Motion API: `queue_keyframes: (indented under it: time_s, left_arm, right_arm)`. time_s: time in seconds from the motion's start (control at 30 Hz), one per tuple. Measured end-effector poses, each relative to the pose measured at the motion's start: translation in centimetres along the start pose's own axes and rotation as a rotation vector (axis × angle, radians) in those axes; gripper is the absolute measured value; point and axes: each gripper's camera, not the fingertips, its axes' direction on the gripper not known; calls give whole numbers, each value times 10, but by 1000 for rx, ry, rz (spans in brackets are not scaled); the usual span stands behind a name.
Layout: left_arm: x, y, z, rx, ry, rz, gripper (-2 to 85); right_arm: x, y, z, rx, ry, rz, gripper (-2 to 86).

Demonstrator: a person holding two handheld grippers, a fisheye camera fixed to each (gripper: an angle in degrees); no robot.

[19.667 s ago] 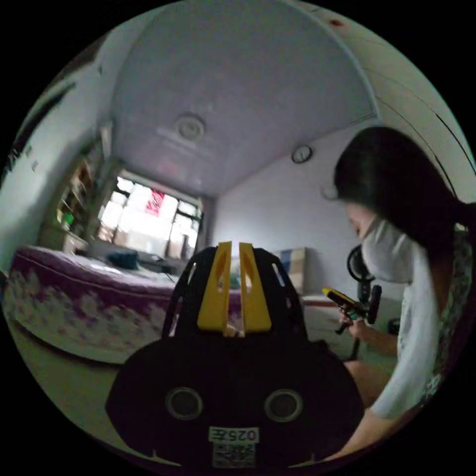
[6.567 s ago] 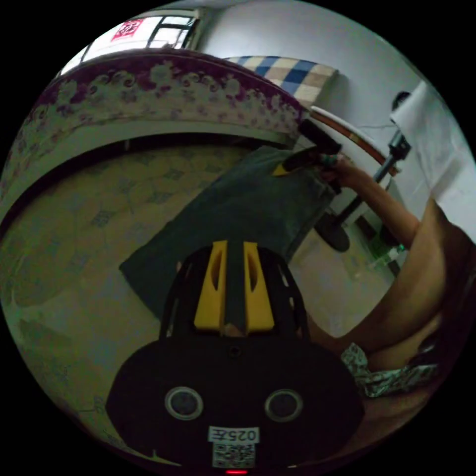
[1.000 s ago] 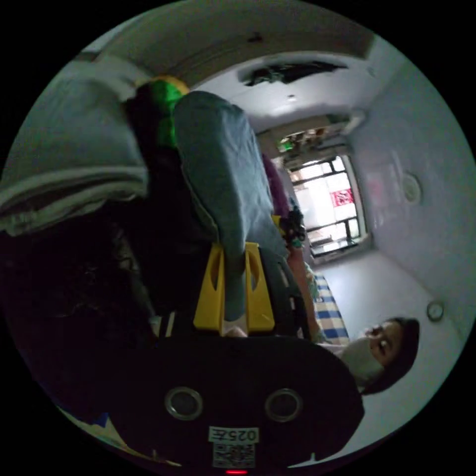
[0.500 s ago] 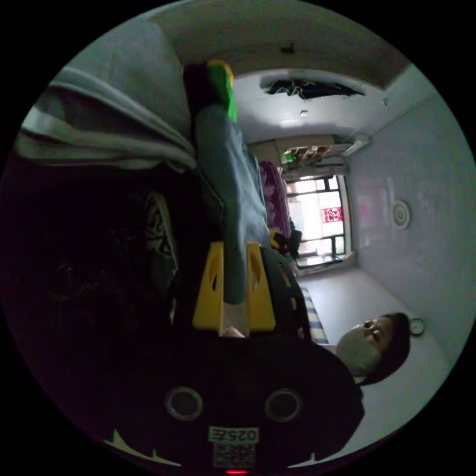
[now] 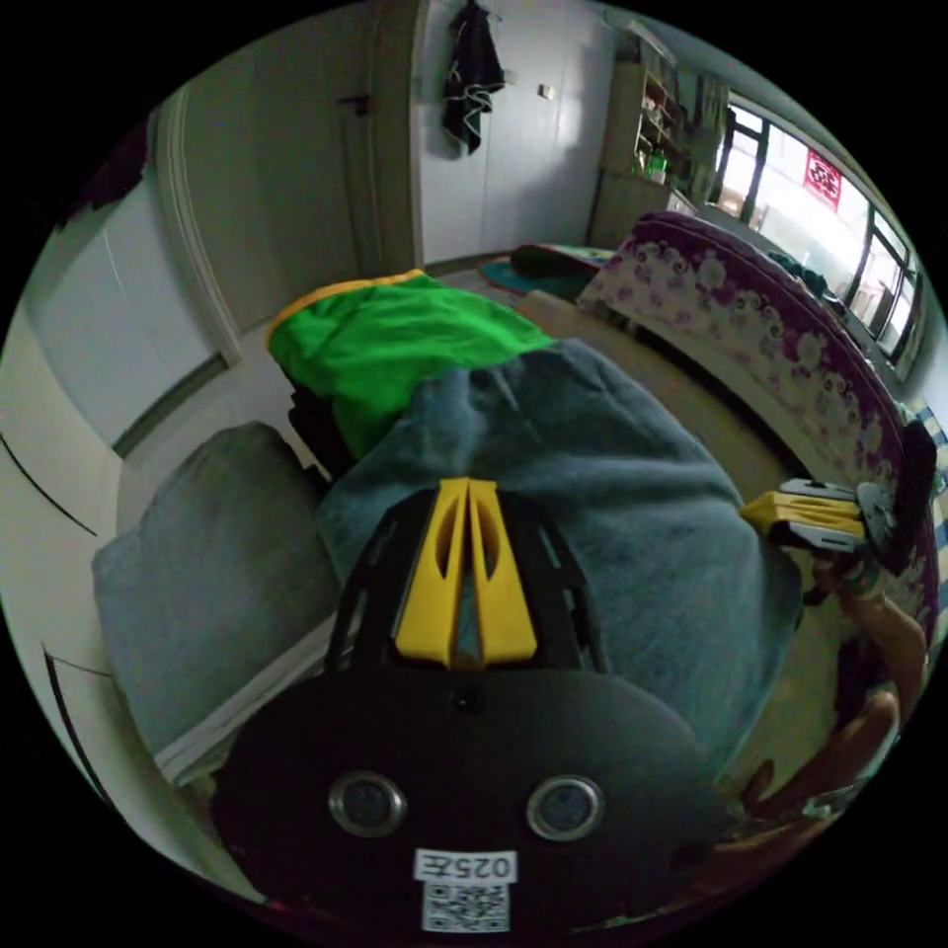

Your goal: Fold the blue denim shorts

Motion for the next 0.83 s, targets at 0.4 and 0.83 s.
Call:
queue_keyframes:
  time_s: [0.4, 0.83]
  left_arm:
    - [349, 114, -106, 954, 323, 466, -6]
    - [1085, 198, 78, -159, 1275, 1399, 72]
  right_arm:
    - [-125, 302, -385, 764, 736, -66, -8]
    - [-170, 777, -637, 417, 1219, 1354, 132]
